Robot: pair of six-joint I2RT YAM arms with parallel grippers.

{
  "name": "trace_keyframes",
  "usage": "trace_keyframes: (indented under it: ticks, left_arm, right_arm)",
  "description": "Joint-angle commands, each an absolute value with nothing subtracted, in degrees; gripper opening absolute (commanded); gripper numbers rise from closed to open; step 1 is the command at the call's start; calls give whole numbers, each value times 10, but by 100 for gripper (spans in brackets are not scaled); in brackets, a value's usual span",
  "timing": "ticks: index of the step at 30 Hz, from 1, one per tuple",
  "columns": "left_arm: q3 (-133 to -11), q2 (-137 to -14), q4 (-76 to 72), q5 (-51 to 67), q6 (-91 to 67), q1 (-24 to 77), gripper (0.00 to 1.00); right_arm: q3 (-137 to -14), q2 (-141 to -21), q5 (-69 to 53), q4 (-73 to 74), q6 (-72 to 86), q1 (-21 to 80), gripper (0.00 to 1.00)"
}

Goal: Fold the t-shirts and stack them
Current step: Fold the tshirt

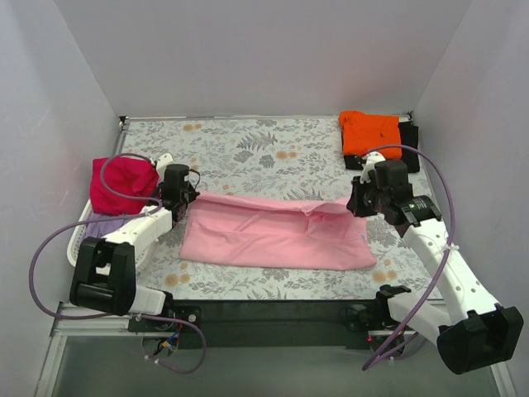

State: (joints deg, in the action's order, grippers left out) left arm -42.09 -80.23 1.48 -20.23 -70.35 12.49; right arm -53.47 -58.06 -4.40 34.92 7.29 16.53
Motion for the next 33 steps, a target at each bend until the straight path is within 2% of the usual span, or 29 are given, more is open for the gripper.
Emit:
trace_keyframes:
  ticks: [1,12,33]
  left_arm:
    - [-395,-760,29,-207,-708,123,0]
    - [-338,-708,50,-197,-722,123,0]
    - [-274,-585,116,-202,-785,163,0]
  right_arm:
    - [-526,-568,-36,388,76,175,1]
    - [-525,-519,-18,446,90,183,1]
    - [-487,-514,-15,455,105,184,1]
